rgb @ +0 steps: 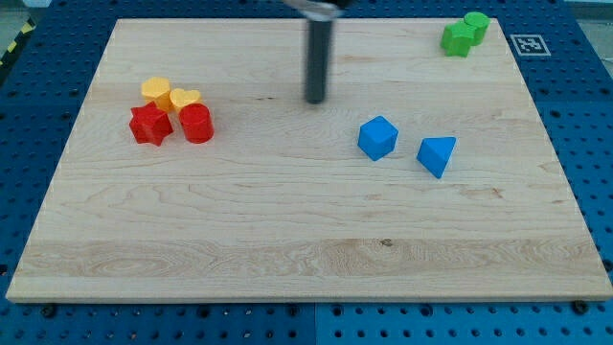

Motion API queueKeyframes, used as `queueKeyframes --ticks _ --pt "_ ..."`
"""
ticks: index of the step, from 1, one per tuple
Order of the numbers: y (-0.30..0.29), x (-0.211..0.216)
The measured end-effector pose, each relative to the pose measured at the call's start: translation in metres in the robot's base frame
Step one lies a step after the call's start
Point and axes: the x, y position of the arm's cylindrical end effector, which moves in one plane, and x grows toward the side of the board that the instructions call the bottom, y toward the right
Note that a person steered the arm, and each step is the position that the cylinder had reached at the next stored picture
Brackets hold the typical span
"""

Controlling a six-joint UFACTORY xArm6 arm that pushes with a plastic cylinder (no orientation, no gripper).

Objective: Push the red star into the red circle

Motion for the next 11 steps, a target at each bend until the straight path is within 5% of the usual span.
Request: queueKeyframes --ticks 2,4,5,11 --pt "-0.071 0.101" --pt "-0.232 0.119" --pt "-0.228 0.061" --pt "-0.142 0.075"
